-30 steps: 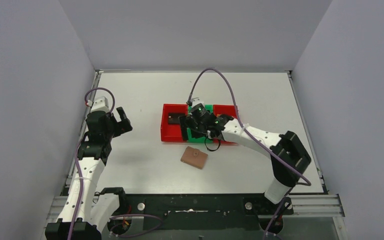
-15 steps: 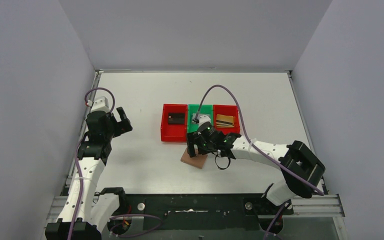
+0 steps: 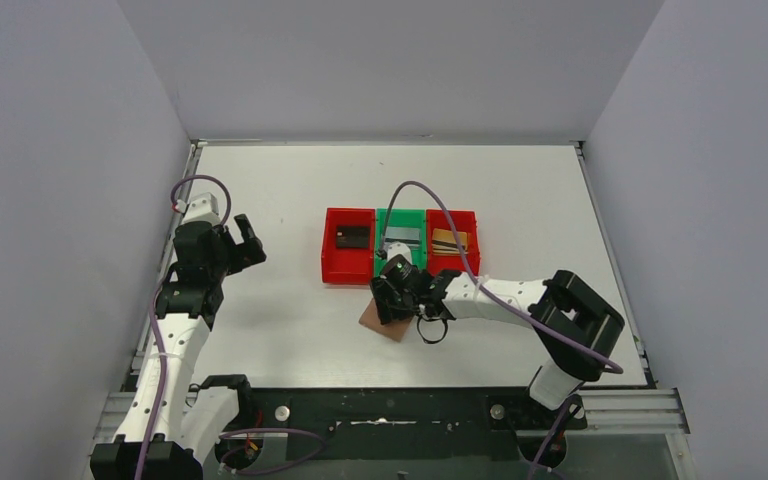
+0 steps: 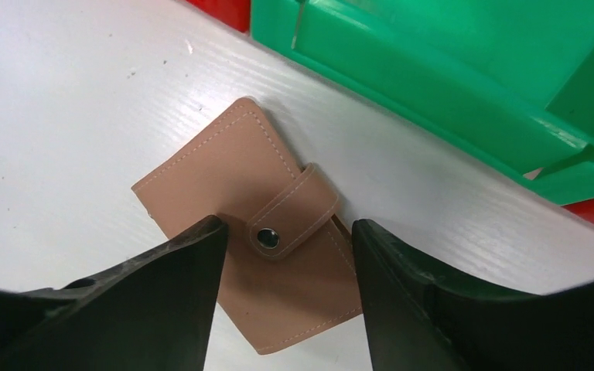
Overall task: Take the credit cards out of the card holder
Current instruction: Open the card holder at the center of the board.
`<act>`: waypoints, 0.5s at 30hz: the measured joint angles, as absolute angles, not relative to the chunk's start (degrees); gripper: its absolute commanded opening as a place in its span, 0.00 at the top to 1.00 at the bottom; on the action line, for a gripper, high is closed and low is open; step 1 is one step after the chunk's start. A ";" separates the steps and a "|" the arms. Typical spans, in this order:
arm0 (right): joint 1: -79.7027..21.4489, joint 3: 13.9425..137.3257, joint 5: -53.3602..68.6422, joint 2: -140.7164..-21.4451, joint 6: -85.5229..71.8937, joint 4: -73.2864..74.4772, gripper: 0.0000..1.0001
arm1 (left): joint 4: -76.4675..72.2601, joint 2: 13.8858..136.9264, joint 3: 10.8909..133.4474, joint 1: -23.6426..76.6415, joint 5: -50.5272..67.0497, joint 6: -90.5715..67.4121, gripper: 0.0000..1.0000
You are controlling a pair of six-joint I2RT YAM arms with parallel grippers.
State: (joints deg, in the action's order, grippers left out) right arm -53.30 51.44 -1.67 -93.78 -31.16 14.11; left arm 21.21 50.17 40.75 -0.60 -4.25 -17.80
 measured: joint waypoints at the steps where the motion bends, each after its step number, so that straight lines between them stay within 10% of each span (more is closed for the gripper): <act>1: -53.74 51.44 -2.07 -93.78 -31.38 14.20 0.45 | 21.21 50.17 40.75 -0.60 -4.23 -17.80 0.06; 9: -60.23 49.87 -4.51 -91.37 -40.99 14.76 0.49 | 21.21 50.17 40.75 -0.60 -2.76 -17.89 0.09; 15: -69.32 45.52 -6.96 -84.73 -48.38 12.75 0.25 | 21.23 49.28 40.73 -0.58 0.27 -18.85 0.03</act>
